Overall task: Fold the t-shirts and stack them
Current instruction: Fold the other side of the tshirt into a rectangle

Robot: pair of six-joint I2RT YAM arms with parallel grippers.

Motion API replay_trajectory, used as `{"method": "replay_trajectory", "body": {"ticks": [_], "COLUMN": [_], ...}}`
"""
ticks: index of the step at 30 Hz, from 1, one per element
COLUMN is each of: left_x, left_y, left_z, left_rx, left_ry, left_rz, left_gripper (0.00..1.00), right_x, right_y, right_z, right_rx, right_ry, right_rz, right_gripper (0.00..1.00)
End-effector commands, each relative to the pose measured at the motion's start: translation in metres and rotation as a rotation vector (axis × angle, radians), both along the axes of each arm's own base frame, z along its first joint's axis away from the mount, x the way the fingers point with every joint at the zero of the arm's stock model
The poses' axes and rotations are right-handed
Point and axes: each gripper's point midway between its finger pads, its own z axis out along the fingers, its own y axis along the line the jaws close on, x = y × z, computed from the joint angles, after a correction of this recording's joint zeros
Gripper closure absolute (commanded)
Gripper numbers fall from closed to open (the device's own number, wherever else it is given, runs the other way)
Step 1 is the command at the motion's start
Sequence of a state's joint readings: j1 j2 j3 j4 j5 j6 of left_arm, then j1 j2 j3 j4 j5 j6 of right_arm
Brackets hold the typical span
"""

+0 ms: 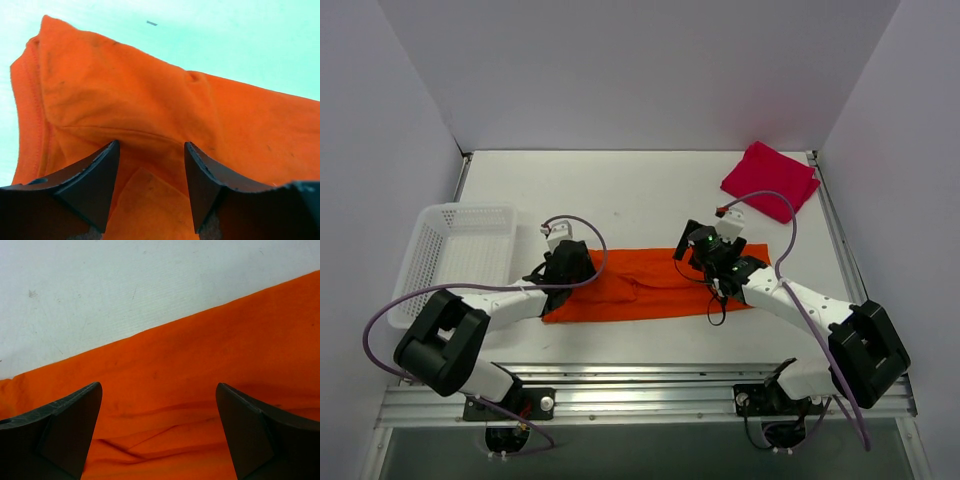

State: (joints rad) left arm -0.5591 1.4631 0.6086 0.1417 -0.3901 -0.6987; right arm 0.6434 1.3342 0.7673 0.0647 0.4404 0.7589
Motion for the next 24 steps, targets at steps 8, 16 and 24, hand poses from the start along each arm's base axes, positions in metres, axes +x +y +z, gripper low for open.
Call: {"method": "replay_trajectory", "body": {"ticks": [8,16,24], "left_x": [0.011,-0.005,-0.016], "left_y": [-0.016,-0.004,0.001], "left_z": [0.035,0.023,0.005], "left_rx": [-0.065,-0.065,-0.061], "left_ry": [-0.092,-0.044,-0.002], "left_rz": [-0.067,-0.031,-0.021], "left_gripper": [0.40,0.41,0.41], "right_x": [0.010,0.008,0.008], "right_y": [0.007,0.004,0.005], "right_z": [0.014,0.012,0.010], "right_rx": [0.005,0.000,-0.001], "right_ry": [-0.039,-0.035,-0.032], "right_rz": [0.001,-0.005,-0.007], "right_gripper": [0.07,0.07,0.08]}}
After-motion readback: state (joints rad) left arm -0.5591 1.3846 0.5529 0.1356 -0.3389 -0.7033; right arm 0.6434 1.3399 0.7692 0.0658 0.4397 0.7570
